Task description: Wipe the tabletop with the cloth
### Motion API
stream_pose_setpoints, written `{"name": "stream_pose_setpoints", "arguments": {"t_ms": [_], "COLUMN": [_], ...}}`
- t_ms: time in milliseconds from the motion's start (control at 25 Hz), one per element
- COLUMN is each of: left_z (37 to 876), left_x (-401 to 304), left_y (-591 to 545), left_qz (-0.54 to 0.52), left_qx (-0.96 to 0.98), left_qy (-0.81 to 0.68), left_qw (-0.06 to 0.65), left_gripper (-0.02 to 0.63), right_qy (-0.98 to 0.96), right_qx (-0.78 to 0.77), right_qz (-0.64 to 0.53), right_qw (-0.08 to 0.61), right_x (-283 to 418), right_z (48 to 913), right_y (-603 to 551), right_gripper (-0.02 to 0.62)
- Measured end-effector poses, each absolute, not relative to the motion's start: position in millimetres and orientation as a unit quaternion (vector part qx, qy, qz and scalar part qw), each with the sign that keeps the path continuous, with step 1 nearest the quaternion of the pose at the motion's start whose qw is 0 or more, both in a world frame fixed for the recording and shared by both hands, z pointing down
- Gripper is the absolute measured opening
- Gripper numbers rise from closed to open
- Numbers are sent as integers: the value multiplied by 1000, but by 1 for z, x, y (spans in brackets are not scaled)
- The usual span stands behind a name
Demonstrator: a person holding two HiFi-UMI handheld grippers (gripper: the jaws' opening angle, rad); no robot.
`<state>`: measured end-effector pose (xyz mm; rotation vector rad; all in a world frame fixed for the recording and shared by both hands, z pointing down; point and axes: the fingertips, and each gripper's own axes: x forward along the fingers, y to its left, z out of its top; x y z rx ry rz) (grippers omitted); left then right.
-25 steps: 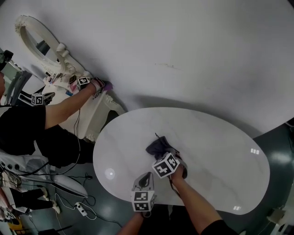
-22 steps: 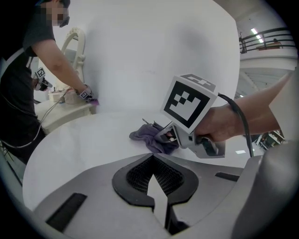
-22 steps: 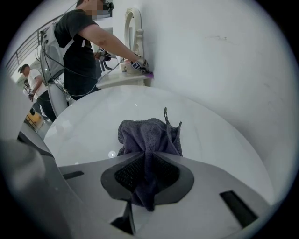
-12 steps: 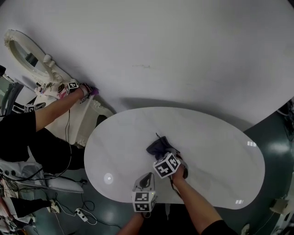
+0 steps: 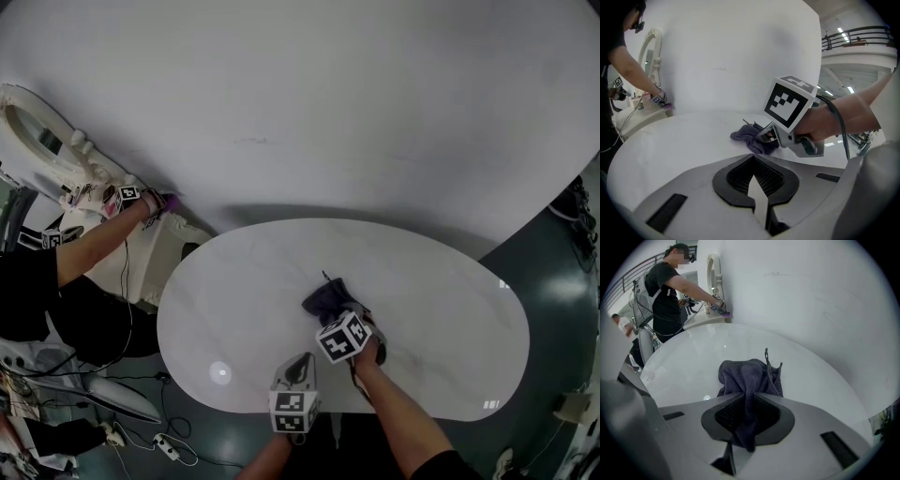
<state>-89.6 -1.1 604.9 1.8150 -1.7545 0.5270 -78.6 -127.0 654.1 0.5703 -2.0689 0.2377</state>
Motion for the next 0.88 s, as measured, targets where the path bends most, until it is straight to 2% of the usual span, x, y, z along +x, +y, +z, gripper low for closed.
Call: {"name": "stream_pose_setpoints", "arguments": {"t_ms": [440,880], "left_z": [594,591], "left_x": [-33,-1], "left_y": [-7,-11], "left_qz": [188,204], "left_qx": [681,739], "left_qy": [-653,-586], "left_qw": [273,261], "left_gripper": [3,3], "right_qy": [-835,-820], "right_qx": [263,304], "right_qz": [109,133], "right_qw": [471,466], "right_x": [-3,27], "right_z": [654,656], "right_y": [-140,-143], "right_gripper": [38,40]}}
